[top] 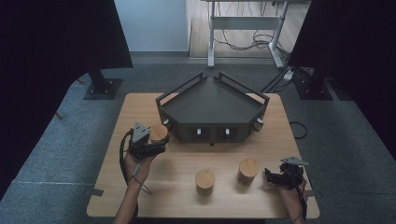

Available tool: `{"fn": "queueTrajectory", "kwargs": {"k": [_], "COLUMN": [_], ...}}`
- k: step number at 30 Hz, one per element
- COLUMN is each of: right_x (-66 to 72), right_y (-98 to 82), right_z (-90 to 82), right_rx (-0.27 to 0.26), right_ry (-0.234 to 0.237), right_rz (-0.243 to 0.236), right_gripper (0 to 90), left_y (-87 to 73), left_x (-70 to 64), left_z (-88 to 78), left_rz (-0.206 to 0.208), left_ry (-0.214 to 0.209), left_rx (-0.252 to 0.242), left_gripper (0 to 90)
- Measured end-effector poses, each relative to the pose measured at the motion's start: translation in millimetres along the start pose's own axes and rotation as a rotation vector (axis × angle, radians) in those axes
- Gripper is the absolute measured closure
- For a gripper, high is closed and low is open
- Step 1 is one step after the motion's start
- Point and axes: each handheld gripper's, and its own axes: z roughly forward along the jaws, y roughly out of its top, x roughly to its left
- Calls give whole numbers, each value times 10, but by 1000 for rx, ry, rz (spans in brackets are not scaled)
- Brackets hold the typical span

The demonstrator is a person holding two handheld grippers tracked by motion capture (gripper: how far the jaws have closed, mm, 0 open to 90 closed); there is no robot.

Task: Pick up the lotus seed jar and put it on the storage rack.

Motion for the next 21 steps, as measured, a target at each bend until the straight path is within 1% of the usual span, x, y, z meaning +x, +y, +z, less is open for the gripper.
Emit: {"fn": "queueTrajectory", "kwargs": {"k": [5, 15, 21], "right_x": [0, 1, 1], "right_y": [0, 0, 0], "right_z": [0, 0, 0], "right_rx": [0, 0, 0], "right_ry": [1, 1, 1], "right_rz": [0, 0, 0], "right_gripper": [63, 63, 63], "left_y": [35, 103, 145], "left_x": [20, 18, 38], "left_z": [2, 20, 32], "left_rz": [-4, 8, -4], "left_ry": [1, -1, -6], "left_rx": [-3, -5, -14], "left_gripper": [250, 250, 250]}}
